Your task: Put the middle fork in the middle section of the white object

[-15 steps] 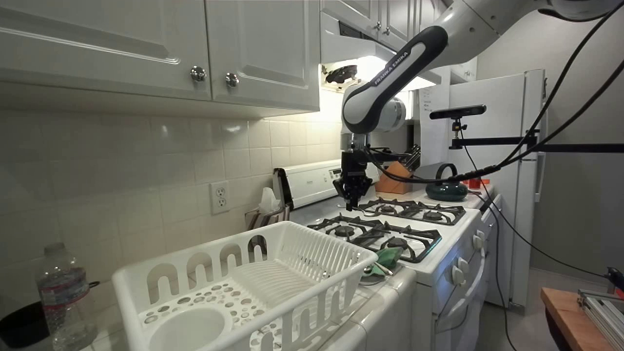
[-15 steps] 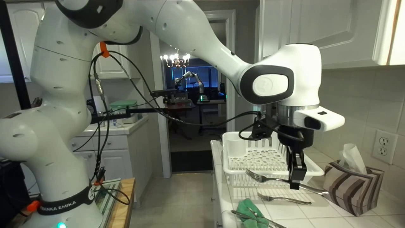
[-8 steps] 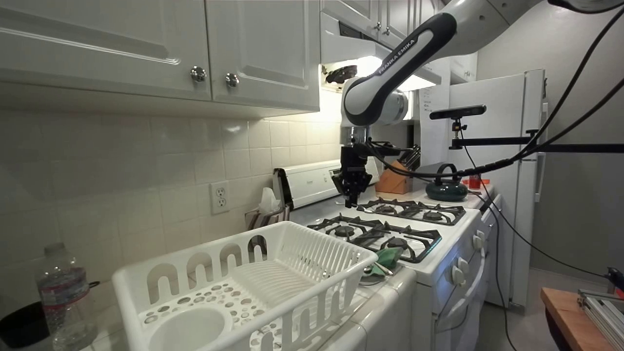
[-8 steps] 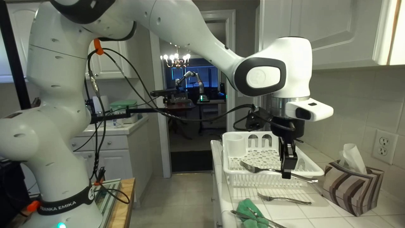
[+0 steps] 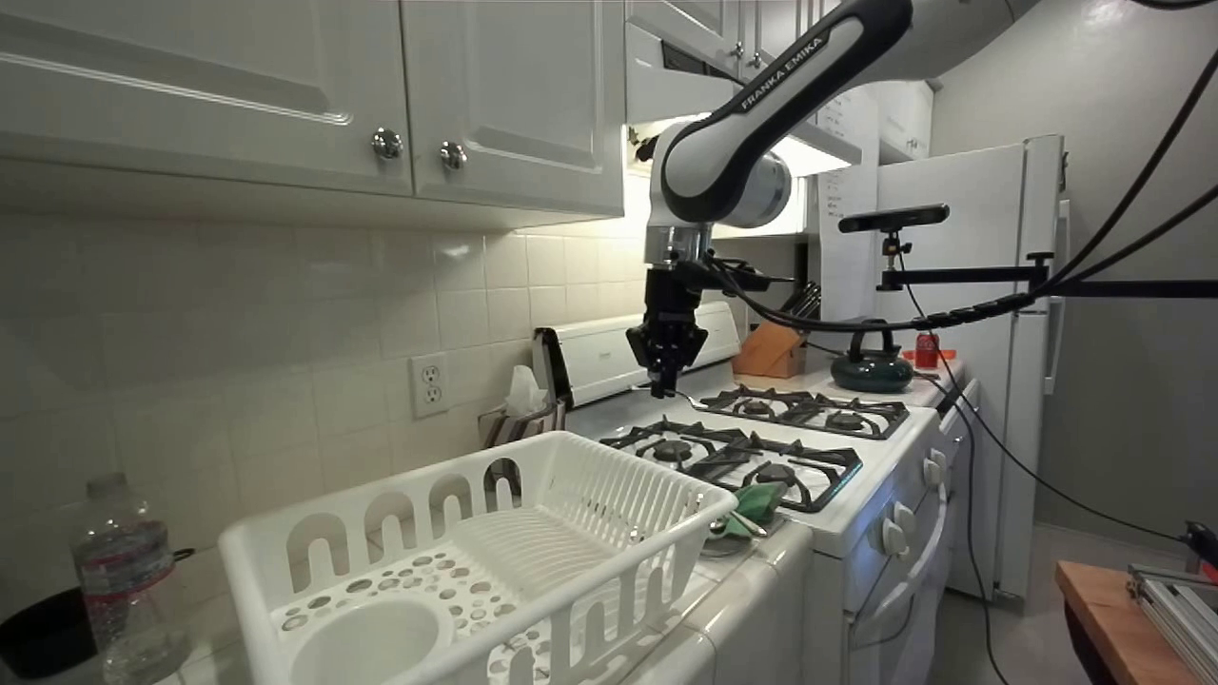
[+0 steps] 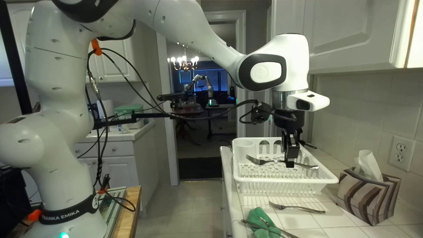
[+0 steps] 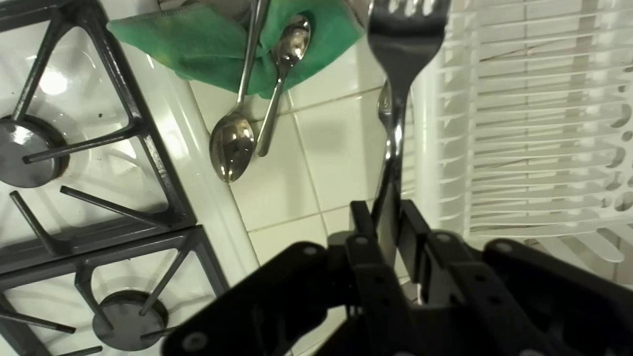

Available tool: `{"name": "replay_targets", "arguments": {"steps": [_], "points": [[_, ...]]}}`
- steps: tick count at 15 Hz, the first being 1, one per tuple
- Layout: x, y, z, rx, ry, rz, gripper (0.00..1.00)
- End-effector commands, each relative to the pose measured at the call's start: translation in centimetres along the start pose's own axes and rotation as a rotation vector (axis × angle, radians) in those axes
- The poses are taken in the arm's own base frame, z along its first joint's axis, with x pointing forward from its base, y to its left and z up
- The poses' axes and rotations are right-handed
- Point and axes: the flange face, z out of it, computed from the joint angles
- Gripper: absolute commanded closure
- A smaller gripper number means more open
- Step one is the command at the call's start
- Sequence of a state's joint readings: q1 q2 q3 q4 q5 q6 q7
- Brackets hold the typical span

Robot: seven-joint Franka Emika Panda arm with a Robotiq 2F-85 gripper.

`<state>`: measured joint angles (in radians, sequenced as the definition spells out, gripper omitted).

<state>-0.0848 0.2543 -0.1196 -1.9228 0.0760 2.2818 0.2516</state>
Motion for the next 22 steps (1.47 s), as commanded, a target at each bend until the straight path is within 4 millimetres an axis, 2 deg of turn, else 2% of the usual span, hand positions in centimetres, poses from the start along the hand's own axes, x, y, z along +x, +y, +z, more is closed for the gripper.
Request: {"name": "replay_targets", "arguments": {"steps": [1, 10, 17, 22], "points": [[-1.4, -2.0, -1.0, 0.025, 0.025, -0.013, 0.96], [-2.7, -6.8, -1.7, 0.079, 0.098, -0.089, 0.96], [-3.3, -9.7, -2.1, 0.158, 0.143, -0.116, 0.96], [-4.4, -11.9, -1.6, 0.172, 0.218, -0.147, 0.96]]}}
